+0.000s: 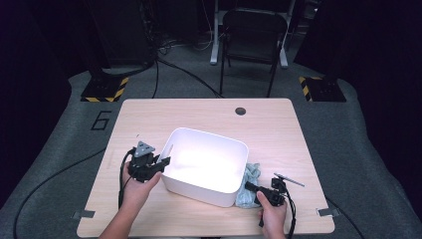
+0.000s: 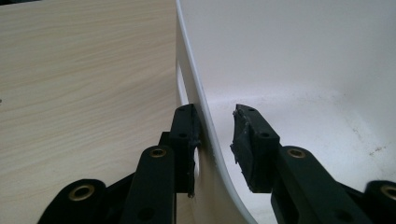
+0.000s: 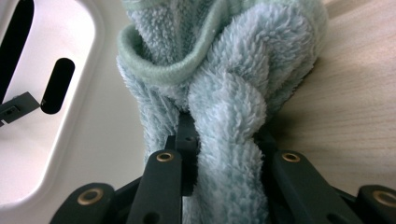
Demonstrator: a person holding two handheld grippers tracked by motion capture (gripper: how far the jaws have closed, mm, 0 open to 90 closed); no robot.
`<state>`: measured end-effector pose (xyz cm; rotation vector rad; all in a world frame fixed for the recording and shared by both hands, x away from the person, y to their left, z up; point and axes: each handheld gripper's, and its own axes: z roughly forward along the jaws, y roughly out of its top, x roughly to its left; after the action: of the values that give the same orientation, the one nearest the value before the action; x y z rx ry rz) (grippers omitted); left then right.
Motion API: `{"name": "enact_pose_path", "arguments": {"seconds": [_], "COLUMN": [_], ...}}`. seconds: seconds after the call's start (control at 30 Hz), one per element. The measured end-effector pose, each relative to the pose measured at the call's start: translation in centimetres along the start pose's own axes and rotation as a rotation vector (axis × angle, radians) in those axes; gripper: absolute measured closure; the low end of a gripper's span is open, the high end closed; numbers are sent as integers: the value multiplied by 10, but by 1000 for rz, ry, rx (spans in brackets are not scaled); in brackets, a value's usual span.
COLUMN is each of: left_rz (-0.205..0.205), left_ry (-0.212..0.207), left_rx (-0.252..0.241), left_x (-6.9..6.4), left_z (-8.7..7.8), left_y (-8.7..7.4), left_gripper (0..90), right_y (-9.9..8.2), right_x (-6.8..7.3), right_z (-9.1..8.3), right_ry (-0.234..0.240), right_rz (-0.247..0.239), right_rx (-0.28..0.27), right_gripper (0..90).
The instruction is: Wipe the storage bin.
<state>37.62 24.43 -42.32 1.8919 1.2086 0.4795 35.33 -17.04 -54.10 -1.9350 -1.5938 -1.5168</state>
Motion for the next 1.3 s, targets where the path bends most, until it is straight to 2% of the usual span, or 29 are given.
{"name": "enact_pose_path", "arguments": {"seconds": [0.1, 0.13, 0.2, 0.23, 0.33, 0.4, 0.43, 0.5, 0.53, 0.57, 0.6, 0.63, 0.67, 0.7, 0.73, 0.8, 0.83, 0.9, 0.97, 1.13, 1.23, 1.27, 1.3], "left_rz": [-11, -16, -17, -17, -19, -22, -26, -16, -16, -9, -9, -18, -18, -20, -23, -23, -26, -25, -23, -23, -24, -24, -23], "left_ry": [5, 9, 6, 6, 8, 16, 19, 30, 30, 37, 37, 37, 37, 33, 30, 30, 29, 28, 24, 20, 15, 15, 15], "left_rx": [-8, -9, -12, -12, -12, -21, -22, -18, -18, -18, -18, -23, -23, -22, -23, -22, -26, -26, -25, -25, -23, -23, -24], "left_x": [2, 3, 4, 4, 4, 3, 3, 1, 1, 0, 0, 0, 0, 0, 1, 1, 1, 1, 1, 2, 2, 2, 2], "left_z": [0, 0, 0, 0, 0, 1, 1, 0, 0, 0, 0, 0, 0, 0, 0, 0, 0, 0, 1, 1, 1, 1, 1], "left_y": [0, 0, 0, 0, 0, -1, -1, -1, -1, -1, -1, -1, -1, -1, -1, -1, -1, -1, -1, -1, -1, -1, -1], "left_gripper": [685, 685, 683, 681, 678, 679, 680, 687, 690, 695, 695, 695, 694, 694, 692, 691, 688, 687, 686, 684, 679, 680, 682], "right_y": [1, 1, 1, 2, 3, 4, 5, 6, 6, 7, 7, 10, 10, 11, 13, 14, 17, 18, 20, 19, 13, 13, 8], "right_x": [-1, 1, 2, 4, 4, 6, 8, 15, 15, 21, 21, 30, 30, 31, 38, 42, 49, 51, 58, 56, 48, 48, 44], "right_z": [2, 2, 1, 1, -2, -5, -7, -15, -15, -21, -21, -30, -30, -32, -39, -42, -50, -53, -59, -56, -45, -45, -37], "right_ry": [16, 25, 41, 48, 73, 126, 128, 191, 191, 232, 232, 278, 278, 285, 296, 309, 348, 354, 380, 395, 350, 350, 339], "right_rz": [15, 35, 32, 54, 51, 66, 59, 64, 64, 81, 81, 86, 86, 44, 17, 15, 15, 1, -6, 2, 21, 21, 43], "right_rx": [-5, -2, -8, -6, -26, -48, -50, -84, -84, -99, -99, -106, -106, -129, -139, -156, -167, -178, -185, -193, -152, -152, -115], "right_gripper": [727, 727, 726, 726, 726, 726, 726, 726, 726, 725, 725, 725, 725, 724, 724, 723, 723, 723, 723, 724, 724, 724, 724]}}
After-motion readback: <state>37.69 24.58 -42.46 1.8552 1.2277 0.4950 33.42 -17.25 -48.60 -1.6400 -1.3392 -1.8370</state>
